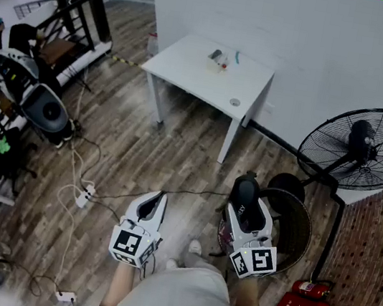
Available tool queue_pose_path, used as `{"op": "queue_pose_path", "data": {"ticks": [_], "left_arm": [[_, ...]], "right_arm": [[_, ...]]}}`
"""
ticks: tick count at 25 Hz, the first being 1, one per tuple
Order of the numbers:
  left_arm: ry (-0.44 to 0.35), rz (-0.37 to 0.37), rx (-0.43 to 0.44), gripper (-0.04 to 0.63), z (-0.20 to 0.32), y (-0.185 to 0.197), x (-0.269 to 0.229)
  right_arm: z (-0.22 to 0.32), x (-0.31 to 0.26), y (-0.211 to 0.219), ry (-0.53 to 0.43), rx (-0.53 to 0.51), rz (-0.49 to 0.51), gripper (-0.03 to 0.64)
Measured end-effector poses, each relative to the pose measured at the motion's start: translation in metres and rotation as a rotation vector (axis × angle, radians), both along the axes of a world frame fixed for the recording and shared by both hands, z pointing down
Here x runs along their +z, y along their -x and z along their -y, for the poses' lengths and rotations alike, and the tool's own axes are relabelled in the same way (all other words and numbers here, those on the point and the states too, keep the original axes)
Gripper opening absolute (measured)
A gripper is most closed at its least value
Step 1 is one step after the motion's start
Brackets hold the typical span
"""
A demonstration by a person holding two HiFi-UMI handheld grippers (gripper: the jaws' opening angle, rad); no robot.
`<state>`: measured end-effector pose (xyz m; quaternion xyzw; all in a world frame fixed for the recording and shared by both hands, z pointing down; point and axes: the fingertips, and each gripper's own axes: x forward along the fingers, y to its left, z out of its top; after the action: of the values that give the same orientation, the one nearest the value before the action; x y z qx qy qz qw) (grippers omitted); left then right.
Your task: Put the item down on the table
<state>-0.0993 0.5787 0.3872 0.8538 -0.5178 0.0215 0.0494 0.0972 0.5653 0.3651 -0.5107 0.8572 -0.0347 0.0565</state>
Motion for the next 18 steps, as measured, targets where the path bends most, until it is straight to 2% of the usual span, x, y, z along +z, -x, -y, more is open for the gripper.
{"op": "queue_pose_path", "data": {"ticks": [8, 18], "left_arm": [[-0.003, -0.001, -0.005, 0.017, 0.035, -0.044, -0.011], [0.009, 0.023, -0.079, 0.017, 0.066, -0.054, -0.001]], "right_arm": [[0.033, 0.003, -0.025, -0.006, -0.049, 0.013, 0.278], [0.08, 0.005, -0.026, -0.002, -0.118, -0.021, 0.279]]}}
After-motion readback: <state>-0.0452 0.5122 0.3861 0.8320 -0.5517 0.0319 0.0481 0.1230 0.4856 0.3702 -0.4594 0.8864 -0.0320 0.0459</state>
